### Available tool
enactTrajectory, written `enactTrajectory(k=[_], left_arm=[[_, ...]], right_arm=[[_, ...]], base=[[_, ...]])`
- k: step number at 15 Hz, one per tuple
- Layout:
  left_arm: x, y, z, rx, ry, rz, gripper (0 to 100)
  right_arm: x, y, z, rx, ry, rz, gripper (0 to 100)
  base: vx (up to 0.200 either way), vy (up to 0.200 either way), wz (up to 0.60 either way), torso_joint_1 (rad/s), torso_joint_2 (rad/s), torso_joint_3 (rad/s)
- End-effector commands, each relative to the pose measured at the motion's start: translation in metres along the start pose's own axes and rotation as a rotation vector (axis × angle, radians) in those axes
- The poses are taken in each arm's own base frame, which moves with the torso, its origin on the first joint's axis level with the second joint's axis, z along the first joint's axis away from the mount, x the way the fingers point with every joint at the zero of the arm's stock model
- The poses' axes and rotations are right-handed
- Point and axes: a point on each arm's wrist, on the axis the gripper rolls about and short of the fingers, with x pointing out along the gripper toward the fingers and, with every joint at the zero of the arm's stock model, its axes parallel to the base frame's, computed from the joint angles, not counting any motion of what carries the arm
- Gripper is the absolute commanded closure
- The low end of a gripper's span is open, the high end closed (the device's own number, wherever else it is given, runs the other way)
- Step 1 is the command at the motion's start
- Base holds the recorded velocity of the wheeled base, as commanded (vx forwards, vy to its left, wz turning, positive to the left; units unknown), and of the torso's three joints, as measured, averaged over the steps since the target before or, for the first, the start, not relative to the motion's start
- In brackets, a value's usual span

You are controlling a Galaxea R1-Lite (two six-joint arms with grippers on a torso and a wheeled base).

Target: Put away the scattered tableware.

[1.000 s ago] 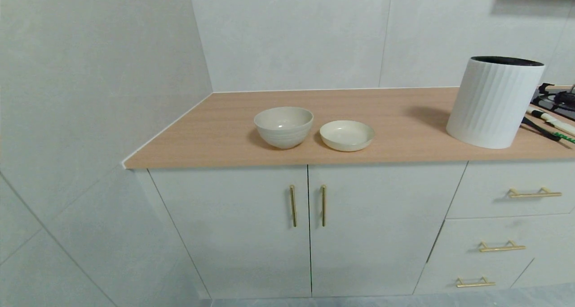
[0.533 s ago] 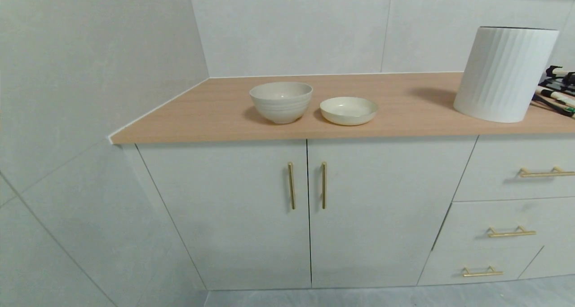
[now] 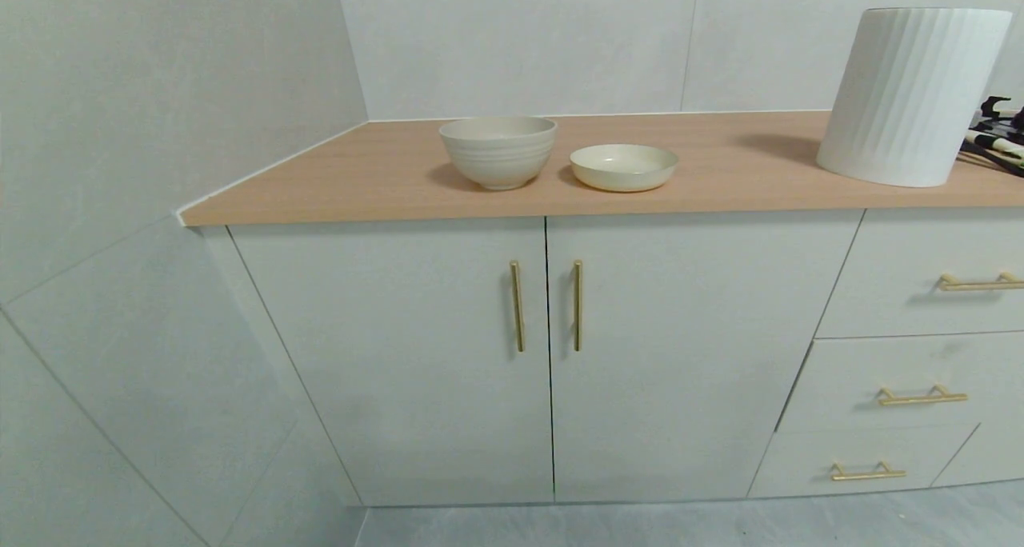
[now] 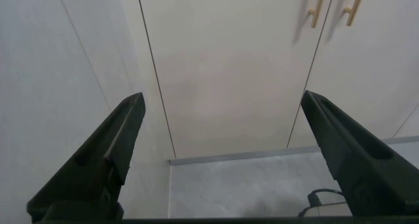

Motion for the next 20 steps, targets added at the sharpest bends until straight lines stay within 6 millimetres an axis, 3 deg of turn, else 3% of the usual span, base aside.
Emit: enactTrajectory(k=[1,10,11,12,13,16,17,18,20], left_arm=[[0.0,0.0,0.0,0.0,0.0,0.0,0],[0.0,0.0,0.0,0.002,0.0,0.0,0],[0.0,0.0,0.0,0.002,0.0,0.0,0],[0.0,0.0,0.0,0.0,0.0,0.0,0],[0.0,0.0,0.0,0.002,0.0,0.0,0],[0.0,0.0,0.0,0.002,0.0,0.0,0],[0.0,0.0,0.0,0.002,0.0,0.0,0],[0.0,0.0,0.0,0.002,0.0,0.0,0],[0.0,0.0,0.0,0.0,0.0,0.0,0]], right_arm=[[0.0,0.0,0.0,0.0,0.0,0.0,0],[0.001,0.0,0.001,-0.004,0.012,0.0,0],[0.0,0.0,0.005,-0.009,-0.001,0.005,0],[-0.006,0.001,0.033,0.0,-0.061,0.032,0],[-0.003,0.002,0.046,0.011,-0.029,0.064,0],[0.029,0.004,0.061,0.02,0.188,0.141,0],[0.029,0.004,0.061,0.02,0.188,0.141,0],[0.052,0.004,0.069,0.024,0.317,0.159,0],[0.077,0.01,0.074,0.01,0.444,0.257,0]], base=[[0.0,0.0,0.0,0.0,0.0,0.0],[0.0,0.0,0.0,0.0,0.0,0.0],[0.0,0.0,0.0,0.0,0.0,0.0],[0.0,0.0,0.0,0.0,0.0,0.0],[0.0,0.0,0.0,0.0,0.0,0.0],[0.0,0.0,0.0,0.0,0.0,0.0],[0.0,0.0,0.0,0.0,0.0,0.0],[0.0,0.0,0.0,0.0,0.0,0.0],[0.0,0.0,0.0,0.0,0.0,0.0]])
